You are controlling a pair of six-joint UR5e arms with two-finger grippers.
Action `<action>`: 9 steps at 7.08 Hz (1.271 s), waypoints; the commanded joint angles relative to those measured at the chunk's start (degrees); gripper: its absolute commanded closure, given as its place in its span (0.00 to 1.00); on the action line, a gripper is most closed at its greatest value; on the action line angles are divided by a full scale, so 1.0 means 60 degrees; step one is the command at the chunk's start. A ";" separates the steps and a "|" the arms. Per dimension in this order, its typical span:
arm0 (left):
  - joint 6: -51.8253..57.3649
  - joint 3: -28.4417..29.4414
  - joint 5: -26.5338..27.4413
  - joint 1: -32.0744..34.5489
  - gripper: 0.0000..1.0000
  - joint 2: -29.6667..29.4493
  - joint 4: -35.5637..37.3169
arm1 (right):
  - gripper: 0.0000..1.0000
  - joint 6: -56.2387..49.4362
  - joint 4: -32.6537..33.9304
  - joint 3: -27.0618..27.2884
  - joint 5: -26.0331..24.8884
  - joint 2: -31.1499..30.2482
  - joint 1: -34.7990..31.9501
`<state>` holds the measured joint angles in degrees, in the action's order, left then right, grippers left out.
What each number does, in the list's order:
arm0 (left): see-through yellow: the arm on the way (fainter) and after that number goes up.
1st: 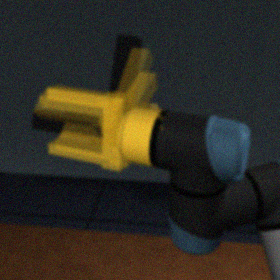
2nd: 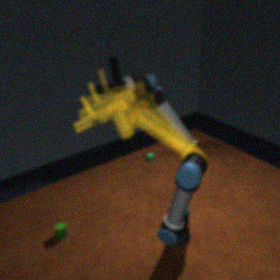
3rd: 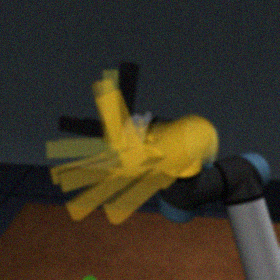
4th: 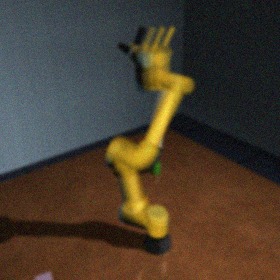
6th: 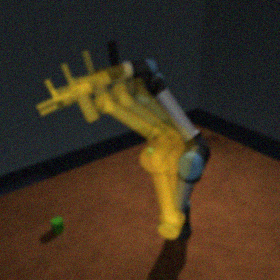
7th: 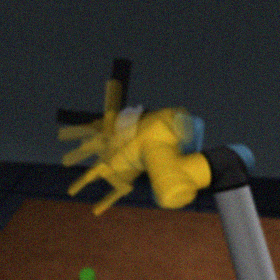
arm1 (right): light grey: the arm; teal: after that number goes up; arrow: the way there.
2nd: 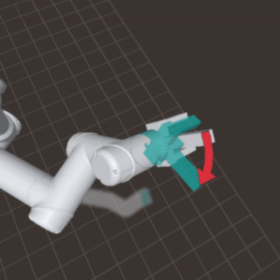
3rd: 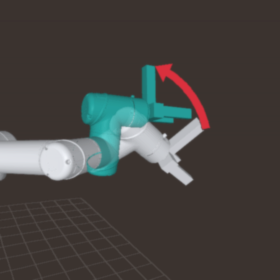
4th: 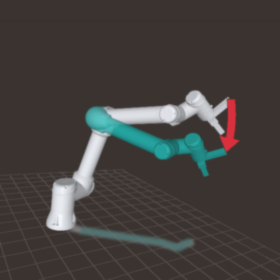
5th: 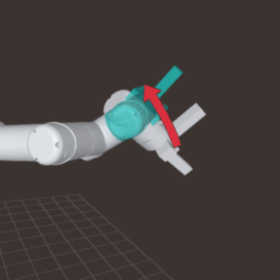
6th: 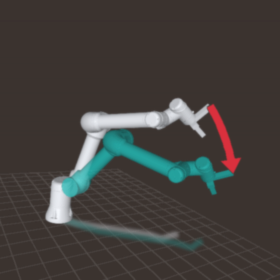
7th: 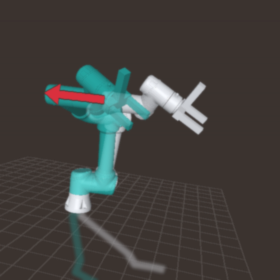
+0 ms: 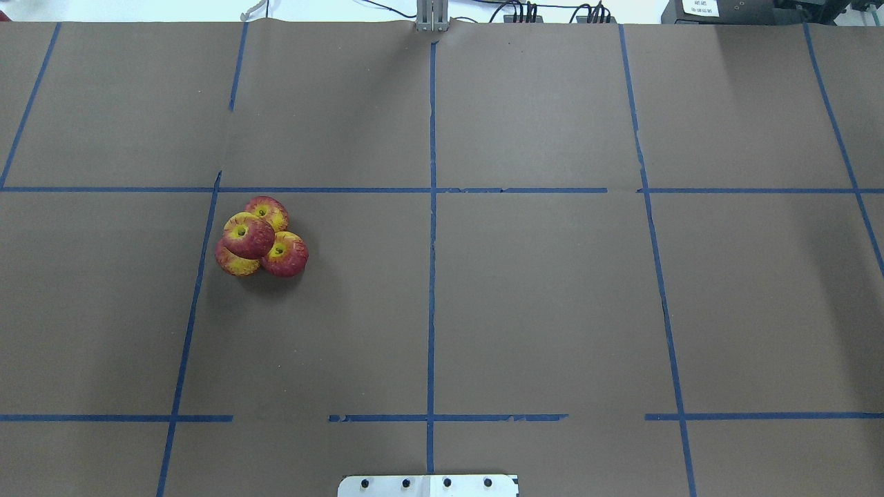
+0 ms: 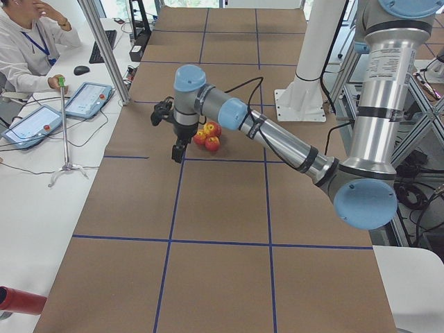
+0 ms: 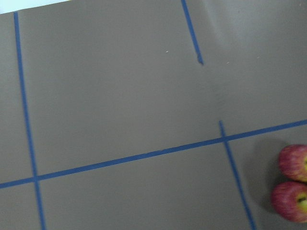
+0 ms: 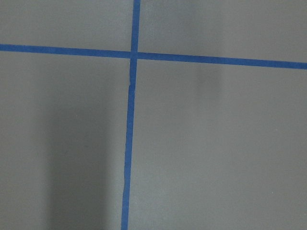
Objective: Stack apples
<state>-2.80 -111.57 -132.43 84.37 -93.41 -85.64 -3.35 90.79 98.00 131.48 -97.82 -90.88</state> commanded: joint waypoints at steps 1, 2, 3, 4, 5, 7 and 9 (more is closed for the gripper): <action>0.3878 0.1435 -0.0355 0.1608 0.00 0.0901 0.0050 | 0.00 -0.0012 0.0000 0.0000 0.0000 0.0000 0.0000; 0.3894 0.1485 -0.0427 0.1641 0.00 0.1384 0.0108 | 0.00 0.0002 0.0000 0.0000 0.0000 0.0000 0.0000; 0.3865 0.1340 -0.0530 0.1626 0.00 0.2041 0.0007 | 0.00 -0.0012 0.0000 0.0000 0.0000 0.0000 0.0000; 0.3676 0.1281 -0.0487 0.1655 0.00 0.2120 0.0021 | 0.00 0.0002 0.0000 0.0000 0.0000 0.0000 0.0000; 0.3674 0.0845 -0.0487 0.1699 0.00 0.2164 0.0079 | 0.00 0.0003 0.0000 0.0000 0.0000 0.0000 0.0000; 0.3791 0.1176 -0.0458 0.1685 0.00 0.2370 -0.0038 | 0.00 0.0002 0.0000 0.0000 0.0000 0.0000 0.0000; 0.3733 0.1250 -0.0530 0.1670 0.00 0.2355 -0.0067 | 0.00 -0.0012 0.0000 0.0000 0.0000 0.0000 0.0000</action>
<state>19.73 -104.70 -135.28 94.47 -79.31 -85.92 -3.36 90.79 98.00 131.48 -97.82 -90.88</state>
